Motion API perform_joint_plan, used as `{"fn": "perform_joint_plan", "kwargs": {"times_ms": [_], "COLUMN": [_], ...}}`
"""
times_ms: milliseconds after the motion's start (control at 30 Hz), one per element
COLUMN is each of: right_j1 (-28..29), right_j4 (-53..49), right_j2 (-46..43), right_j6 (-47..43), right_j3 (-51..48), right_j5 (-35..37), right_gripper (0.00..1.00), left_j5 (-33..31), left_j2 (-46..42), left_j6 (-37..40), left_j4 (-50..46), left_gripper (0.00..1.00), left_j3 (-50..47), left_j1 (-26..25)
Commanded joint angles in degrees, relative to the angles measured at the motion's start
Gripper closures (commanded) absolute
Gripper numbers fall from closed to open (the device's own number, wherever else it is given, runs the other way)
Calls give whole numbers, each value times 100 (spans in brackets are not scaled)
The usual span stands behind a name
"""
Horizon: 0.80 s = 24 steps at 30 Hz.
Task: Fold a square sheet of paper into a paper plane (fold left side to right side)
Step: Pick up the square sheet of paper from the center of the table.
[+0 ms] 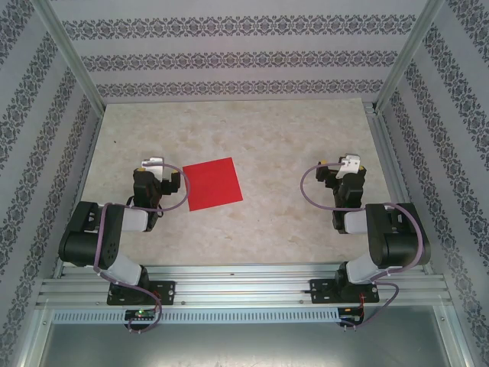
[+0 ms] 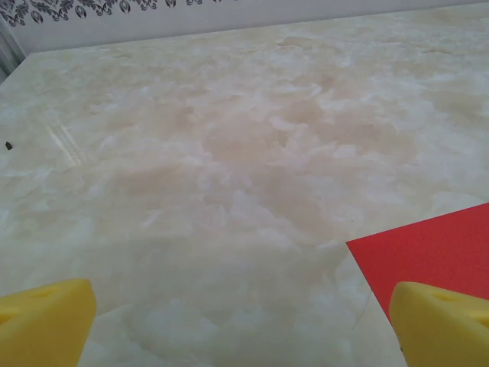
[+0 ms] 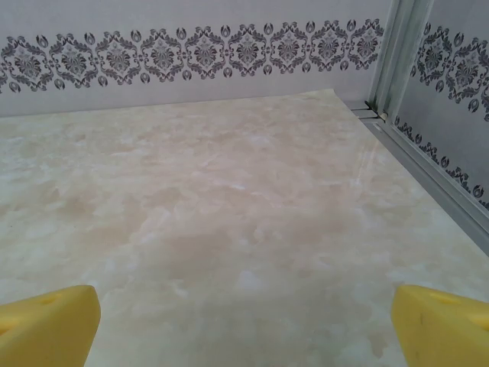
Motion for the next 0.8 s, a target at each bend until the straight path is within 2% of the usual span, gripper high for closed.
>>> {"fn": "perform_joint_plan", "kwargs": {"times_ms": [0, 767], "right_j1": [-40, -74], "right_j4": [64, 55], "right_j2": [49, 44], "right_j6": [-45, -29], "right_j3": [103, 107], "right_j5": [-136, -208], "right_gripper": [2, 2], "left_j5": [114, 114], "left_j2": [63, 60], "left_j6": [52, 50], "left_j4": [326, 322], "left_gripper": [0, 0], "left_j3": [114, 118], "left_j1": [78, 77]}}
